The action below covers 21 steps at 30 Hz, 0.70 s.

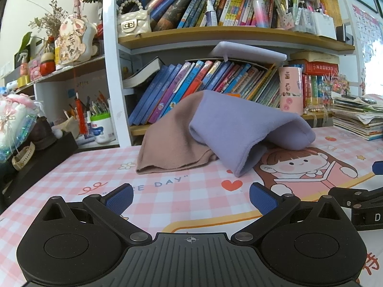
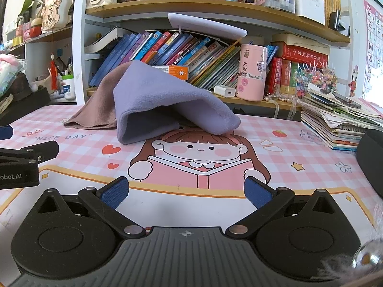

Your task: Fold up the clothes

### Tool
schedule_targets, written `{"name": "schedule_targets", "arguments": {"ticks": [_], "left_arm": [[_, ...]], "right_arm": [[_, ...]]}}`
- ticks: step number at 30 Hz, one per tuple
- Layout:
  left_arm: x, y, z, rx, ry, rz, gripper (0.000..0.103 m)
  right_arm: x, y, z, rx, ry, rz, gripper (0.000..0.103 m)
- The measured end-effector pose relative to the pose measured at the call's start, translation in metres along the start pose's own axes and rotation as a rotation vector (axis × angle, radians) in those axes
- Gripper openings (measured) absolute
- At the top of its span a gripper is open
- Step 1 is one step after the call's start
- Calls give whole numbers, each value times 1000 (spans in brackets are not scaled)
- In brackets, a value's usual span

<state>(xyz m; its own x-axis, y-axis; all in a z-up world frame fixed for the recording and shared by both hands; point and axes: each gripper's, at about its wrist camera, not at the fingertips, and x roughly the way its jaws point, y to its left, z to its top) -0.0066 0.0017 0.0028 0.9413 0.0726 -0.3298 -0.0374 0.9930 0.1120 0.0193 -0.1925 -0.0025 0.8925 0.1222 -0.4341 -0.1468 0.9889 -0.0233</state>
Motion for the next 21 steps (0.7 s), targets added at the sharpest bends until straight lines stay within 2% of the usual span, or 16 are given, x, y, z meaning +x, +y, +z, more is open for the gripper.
{"name": "schedule_targets", "arguments": {"ticks": [21], "left_arm": [[-1,-1,0,4,-5,-9,103]], "right_arm": [[-8,2,-1,-13,-49,20,103]]}}
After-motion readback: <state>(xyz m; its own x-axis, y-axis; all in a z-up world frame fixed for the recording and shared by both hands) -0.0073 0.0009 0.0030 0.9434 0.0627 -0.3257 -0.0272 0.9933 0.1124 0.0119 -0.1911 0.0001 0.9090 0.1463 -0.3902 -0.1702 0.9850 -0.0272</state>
